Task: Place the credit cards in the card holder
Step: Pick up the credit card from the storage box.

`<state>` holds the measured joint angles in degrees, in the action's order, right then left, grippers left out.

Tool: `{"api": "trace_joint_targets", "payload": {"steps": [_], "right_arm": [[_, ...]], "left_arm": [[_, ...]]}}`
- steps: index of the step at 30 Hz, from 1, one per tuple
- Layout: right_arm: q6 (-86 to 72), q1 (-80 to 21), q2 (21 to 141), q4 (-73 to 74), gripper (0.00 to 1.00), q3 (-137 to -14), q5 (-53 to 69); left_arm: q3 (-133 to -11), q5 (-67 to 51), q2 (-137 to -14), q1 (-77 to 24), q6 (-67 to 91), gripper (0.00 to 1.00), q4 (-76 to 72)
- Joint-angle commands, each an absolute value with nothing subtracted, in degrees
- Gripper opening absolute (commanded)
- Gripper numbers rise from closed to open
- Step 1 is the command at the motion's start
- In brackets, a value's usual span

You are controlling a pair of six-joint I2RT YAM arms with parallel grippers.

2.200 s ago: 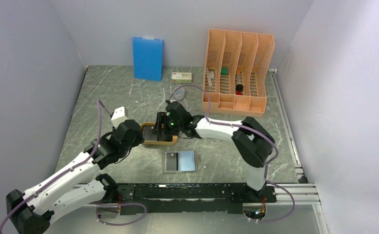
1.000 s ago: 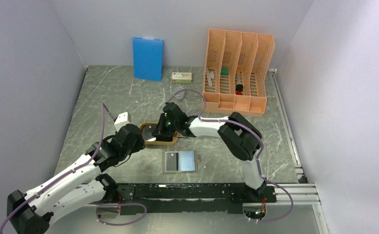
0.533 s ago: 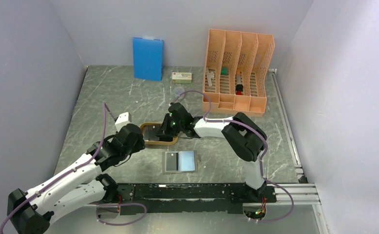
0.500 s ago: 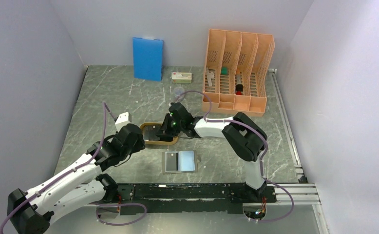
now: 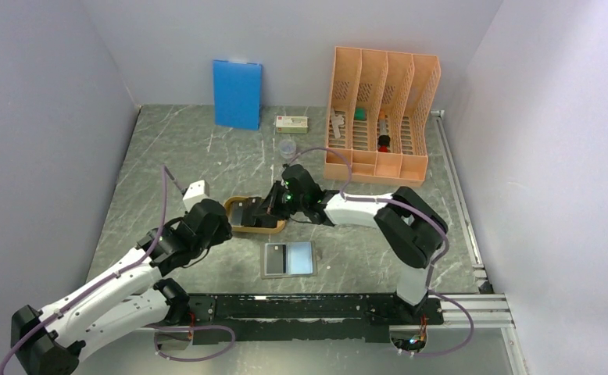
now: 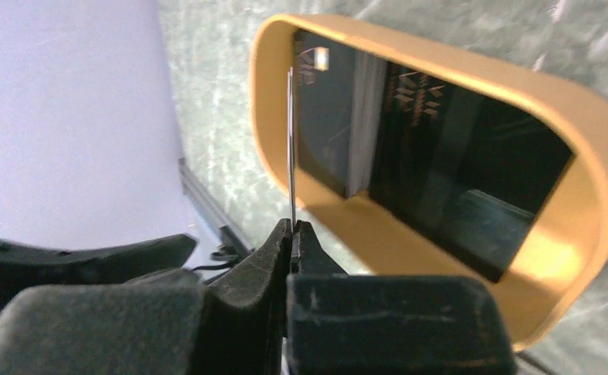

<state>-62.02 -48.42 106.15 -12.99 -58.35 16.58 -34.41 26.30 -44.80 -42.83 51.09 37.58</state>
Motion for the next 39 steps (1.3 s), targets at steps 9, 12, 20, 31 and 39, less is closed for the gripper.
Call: {"api": "trace_joint_targets", "payload": {"steps": [9, 12, 20, 31, 39], "right_arm": [[-79.80, -48.02, 97.59, -14.20, 0.00, -54.05, 18.56], [-83.59, -47.81, 95.57, -16.07, 0.00, -52.22, 19.34], [-75.42, -47.02, 93.24, -14.89, 0.00, -53.07, 19.88], [-57.54, -45.64, 75.90, -22.71, 0.00, -40.66, 32.68], [-59.63, -45.53, 66.02, -29.46, 0.00, -35.27, 37.96]], "left_arm": [[-36.39, 27.96, -42.18, -42.50, 53.59, 0.45, 40.55], [-37.43, 29.03, -41.74, -42.49, 54.11, 0.45, 41.99], [-37.17, 29.05, -38.04, -42.43, 55.10, 0.47, 41.23], [-37.12, 15.91, -23.89, -42.51, 52.71, 0.54, 26.96], [-33.90, -0.30, -23.89, -42.50, 49.26, 0.58, 11.43]]}}
